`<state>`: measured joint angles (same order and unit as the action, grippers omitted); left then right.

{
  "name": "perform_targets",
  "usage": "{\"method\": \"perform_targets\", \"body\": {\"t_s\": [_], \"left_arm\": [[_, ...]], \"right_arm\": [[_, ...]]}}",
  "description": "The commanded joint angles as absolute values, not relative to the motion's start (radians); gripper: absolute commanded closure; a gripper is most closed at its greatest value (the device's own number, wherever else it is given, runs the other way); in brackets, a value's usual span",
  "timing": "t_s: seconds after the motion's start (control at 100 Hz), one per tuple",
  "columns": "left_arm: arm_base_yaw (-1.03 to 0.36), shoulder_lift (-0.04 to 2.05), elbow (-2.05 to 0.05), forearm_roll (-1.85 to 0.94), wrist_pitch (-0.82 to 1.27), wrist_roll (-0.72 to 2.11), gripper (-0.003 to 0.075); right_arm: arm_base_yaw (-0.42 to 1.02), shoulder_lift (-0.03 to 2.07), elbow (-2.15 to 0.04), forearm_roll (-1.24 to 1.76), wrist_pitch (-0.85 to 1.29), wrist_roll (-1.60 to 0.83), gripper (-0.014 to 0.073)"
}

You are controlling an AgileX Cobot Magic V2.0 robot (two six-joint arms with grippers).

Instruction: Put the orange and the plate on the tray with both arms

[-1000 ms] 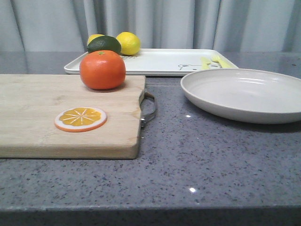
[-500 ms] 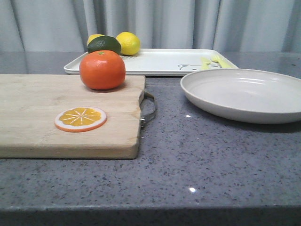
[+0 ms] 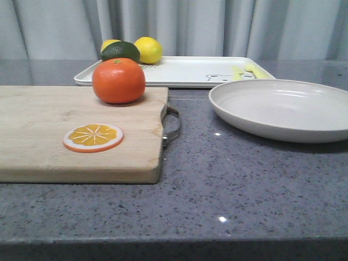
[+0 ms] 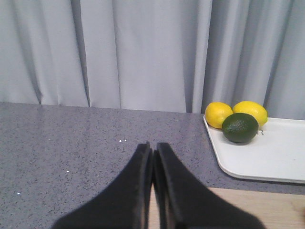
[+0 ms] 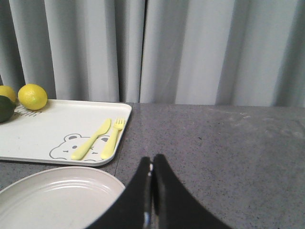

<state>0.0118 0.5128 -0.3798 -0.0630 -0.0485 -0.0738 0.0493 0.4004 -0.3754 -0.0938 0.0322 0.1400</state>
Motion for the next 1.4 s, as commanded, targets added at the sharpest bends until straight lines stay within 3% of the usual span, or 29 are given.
{"method": "perform_targets", "body": {"t_s": [0.0, 0.21, 0.31, 0.43, 0.5, 0.87, 1.04, 1.39], "left_arm": [[0.011, 0.543, -0.418, -0.066, -0.136, -0.082, 0.0741], [0.011, 0.609, -0.418, -0.066, -0.137, -0.082, 0.0706], [0.011, 0.632, -0.420, -0.066, -0.137, -0.082, 0.0539], [0.011, 0.637, -0.423, -0.066, -0.137, -0.082, 0.0259], [0.011, 0.637, -0.434, -0.066, -0.130, -0.082, 0.0186], [-0.006, 0.729, -0.621, -0.066, 0.027, -0.082, 0.0169], [-0.084, 0.825, -0.700, -0.066, 0.029, -0.082, 0.0090], [-0.283, 1.080, -0.919, -0.076, 0.186, -0.082, 0.0090]], "right_arm": [[0.048, 0.415, -0.412, -0.097, -0.068, 0.139, 0.0650], [0.048, 0.415, -0.412, -0.097, -0.066, 0.139, 0.0650], [0.048, 0.415, -0.412, -0.097, -0.066, 0.139, 0.0650], [0.048, 0.415, -0.412, -0.097, -0.066, 0.139, 0.0650], [0.048, 0.415, -0.412, -0.097, -0.064, 0.139, 0.0650], [0.048, 0.415, -0.412, -0.097, -0.035, 0.139, 0.0650], [0.048, 0.415, -0.412, -0.097, -0.030, 0.139, 0.0650], [0.048, 0.415, -0.412, -0.097, -0.011, 0.139, 0.0650]]}}
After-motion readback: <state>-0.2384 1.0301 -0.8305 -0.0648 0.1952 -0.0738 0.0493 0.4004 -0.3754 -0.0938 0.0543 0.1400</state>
